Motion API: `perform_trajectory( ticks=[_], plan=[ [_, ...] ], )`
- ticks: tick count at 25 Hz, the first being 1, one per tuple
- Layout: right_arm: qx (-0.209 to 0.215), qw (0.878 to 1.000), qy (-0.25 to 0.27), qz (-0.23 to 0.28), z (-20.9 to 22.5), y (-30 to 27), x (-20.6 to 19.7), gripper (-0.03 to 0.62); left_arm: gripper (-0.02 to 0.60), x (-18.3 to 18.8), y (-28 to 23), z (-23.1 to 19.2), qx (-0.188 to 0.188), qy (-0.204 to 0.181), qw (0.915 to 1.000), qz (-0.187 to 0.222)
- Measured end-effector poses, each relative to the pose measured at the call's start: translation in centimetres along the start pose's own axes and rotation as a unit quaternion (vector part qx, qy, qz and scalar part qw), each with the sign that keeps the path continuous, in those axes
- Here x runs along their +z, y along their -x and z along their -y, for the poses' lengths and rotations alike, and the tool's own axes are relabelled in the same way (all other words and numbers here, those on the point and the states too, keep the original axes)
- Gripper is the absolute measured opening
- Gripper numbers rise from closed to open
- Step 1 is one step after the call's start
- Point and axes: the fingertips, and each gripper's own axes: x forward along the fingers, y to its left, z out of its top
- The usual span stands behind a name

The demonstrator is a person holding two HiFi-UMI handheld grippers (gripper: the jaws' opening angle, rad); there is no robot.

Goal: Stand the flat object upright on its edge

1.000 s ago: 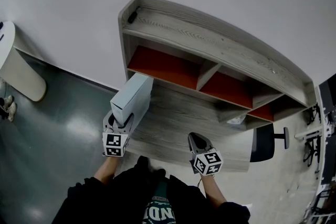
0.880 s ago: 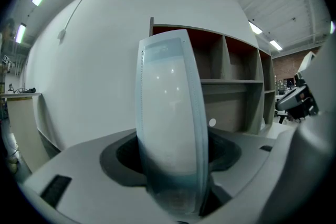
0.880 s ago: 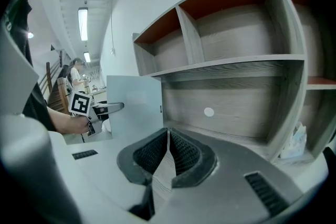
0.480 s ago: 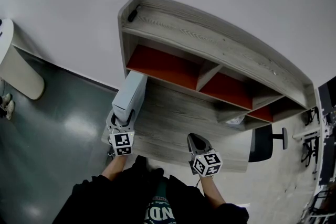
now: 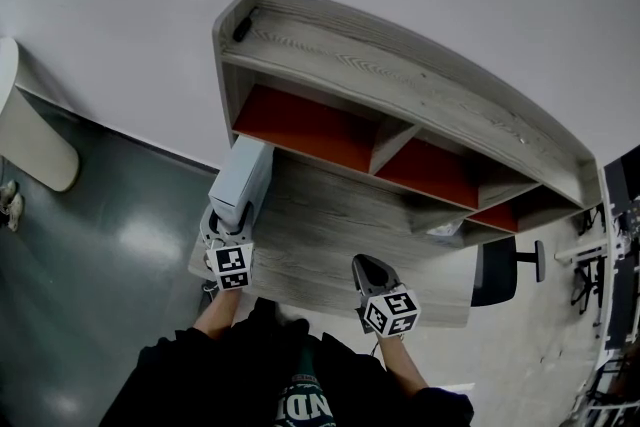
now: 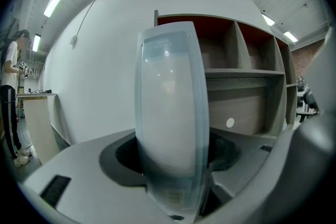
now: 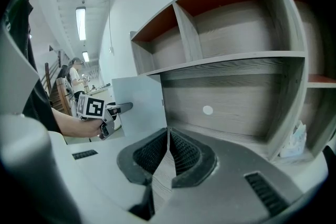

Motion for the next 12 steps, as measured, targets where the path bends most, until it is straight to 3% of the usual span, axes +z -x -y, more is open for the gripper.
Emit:
perform_trajectory(
  ticks=[12],
  plan=[
    [-0.016,1.0,-0.005,-0.009,1.3,0.2,-0.1,0.04,0.295,-0.5,-3.1,-0.1,0.029,0.015,0.9995,-0.003]
  ],
)
